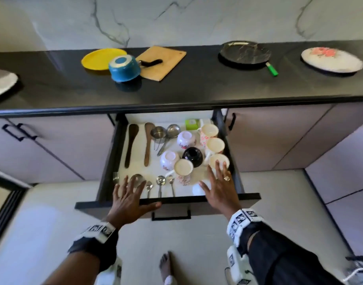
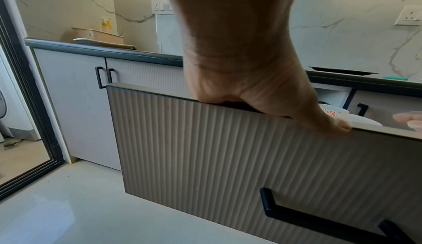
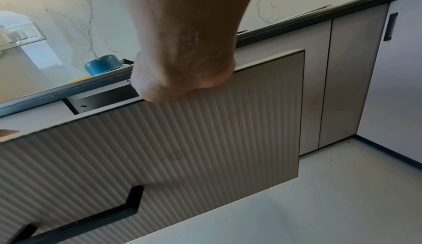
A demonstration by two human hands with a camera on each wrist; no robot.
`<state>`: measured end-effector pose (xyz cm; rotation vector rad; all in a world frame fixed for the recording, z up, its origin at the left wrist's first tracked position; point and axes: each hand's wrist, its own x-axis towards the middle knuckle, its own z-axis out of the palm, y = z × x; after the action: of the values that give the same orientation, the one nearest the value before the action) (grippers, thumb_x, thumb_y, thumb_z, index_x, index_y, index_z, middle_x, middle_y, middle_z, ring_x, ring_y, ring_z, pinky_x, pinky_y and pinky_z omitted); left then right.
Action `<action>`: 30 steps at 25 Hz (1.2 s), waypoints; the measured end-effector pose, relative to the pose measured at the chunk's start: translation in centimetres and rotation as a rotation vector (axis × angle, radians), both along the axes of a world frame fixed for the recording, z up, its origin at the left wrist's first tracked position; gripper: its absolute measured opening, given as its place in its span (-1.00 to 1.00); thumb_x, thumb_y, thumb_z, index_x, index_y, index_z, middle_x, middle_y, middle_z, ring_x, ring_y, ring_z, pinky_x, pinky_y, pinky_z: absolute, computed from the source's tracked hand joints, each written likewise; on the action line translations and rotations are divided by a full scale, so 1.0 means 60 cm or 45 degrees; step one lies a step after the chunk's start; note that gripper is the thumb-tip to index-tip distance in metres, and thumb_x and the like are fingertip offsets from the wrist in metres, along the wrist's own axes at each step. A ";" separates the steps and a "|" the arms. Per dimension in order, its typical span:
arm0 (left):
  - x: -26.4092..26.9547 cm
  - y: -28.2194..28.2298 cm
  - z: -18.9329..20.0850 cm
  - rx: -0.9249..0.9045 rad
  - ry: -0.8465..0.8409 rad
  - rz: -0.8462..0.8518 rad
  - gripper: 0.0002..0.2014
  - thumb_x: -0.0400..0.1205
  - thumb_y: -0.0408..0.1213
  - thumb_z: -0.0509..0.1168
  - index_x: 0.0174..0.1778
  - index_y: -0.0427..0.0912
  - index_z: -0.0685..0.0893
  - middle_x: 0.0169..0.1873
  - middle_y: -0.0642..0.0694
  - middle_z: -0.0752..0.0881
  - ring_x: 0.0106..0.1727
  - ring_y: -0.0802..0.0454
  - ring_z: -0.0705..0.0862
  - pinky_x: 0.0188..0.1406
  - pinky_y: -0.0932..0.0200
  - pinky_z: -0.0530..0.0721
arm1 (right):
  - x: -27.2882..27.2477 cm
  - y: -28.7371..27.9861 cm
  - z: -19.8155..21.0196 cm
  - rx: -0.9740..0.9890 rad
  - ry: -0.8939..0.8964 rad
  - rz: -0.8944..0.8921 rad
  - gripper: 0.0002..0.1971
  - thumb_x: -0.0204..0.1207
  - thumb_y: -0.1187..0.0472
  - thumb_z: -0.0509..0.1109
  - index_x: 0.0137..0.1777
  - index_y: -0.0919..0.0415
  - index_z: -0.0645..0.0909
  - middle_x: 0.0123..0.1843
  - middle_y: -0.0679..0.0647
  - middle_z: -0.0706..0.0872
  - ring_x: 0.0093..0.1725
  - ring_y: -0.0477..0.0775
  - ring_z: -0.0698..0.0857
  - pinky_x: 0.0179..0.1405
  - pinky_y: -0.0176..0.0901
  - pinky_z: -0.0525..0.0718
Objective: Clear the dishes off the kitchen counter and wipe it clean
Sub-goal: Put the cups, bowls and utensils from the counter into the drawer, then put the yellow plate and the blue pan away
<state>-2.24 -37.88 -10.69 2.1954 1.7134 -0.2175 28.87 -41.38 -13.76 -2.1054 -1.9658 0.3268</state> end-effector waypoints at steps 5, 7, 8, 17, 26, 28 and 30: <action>0.014 0.073 0.012 -0.078 0.024 -0.004 0.07 0.38 0.60 0.10 0.72 0.08 -0.01 0.73 -0.09 -0.23 0.70 -0.14 -0.36 0.65 -0.26 -0.28 | 0.013 0.079 -0.024 0.181 -0.076 0.016 -0.17 0.64 -0.34 -0.20 0.54 0.30 0.46 0.62 0.45 0.30 0.61 0.54 0.21 0.52 0.42 0.33; 0.024 0.114 0.014 -0.074 0.015 0.000 0.07 0.42 0.56 0.13 0.73 0.04 -0.04 0.72 -0.10 -0.25 0.70 -0.12 -0.37 0.65 -0.24 -0.32 | 0.024 0.124 -0.030 0.262 -0.125 0.030 -0.19 0.64 -0.33 -0.18 0.53 0.30 0.47 0.61 0.46 0.32 0.59 0.56 0.23 0.48 0.43 0.34; 0.028 0.136 0.014 -0.072 0.005 -0.010 0.08 0.43 0.56 0.13 0.74 0.03 -0.07 0.72 -0.10 -0.27 0.70 -0.11 -0.38 0.64 -0.24 -0.34 | 0.030 0.146 -0.031 0.291 -0.137 0.023 -0.20 0.63 -0.31 -0.15 0.53 0.30 0.46 0.61 0.47 0.31 0.59 0.56 0.23 0.47 0.43 0.33; 0.063 0.405 0.003 0.205 -0.054 -0.221 0.02 0.56 0.45 0.05 0.71 -0.02 -0.34 0.63 -0.24 -0.48 0.65 -0.23 -0.48 0.62 -0.31 -0.39 | 0.058 0.416 0.022 0.510 -0.461 0.110 -0.30 0.69 -0.08 0.08 0.70 0.34 0.10 0.73 0.37 0.00 0.70 0.44 0.03 0.65 0.37 0.04; 0.092 0.662 0.023 0.722 0.074 -0.596 0.19 0.34 0.33 0.47 0.74 -0.12 0.02 0.73 -0.24 -0.02 0.72 -0.28 0.01 0.69 -0.24 0.01 | 0.054 0.550 0.026 0.363 -0.443 -0.040 -0.27 0.72 -0.17 0.08 0.71 0.32 0.08 0.73 0.25 0.09 0.73 0.30 -0.02 0.68 0.28 0.00; 0.088 0.678 0.012 0.727 0.003 -0.658 0.12 0.38 0.24 0.51 0.73 -0.12 0.09 0.72 -0.19 0.10 0.70 -0.27 0.12 0.66 -0.26 0.16 | 0.041 0.552 0.021 0.335 -0.387 -0.089 -0.24 0.71 -0.18 0.08 0.71 0.32 0.03 0.75 0.25 0.02 0.73 0.28 -0.08 0.69 0.26 -0.02; 0.088 0.679 0.002 0.801 -0.074 -0.666 -0.01 0.44 0.06 0.53 0.71 -0.14 0.18 0.70 -0.18 0.18 0.68 -0.28 0.21 0.63 -0.27 0.24 | 0.022 0.546 0.019 0.302 -0.309 -0.142 -0.21 0.71 -0.18 0.08 0.72 0.33 -0.06 0.75 0.27 -0.07 0.73 0.29 -0.15 0.69 0.24 -0.05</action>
<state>3.06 2.85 -10.54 3.0429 1.2452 0.3059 30.20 -8.61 -12.60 -2.1686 -1.8900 -0.1828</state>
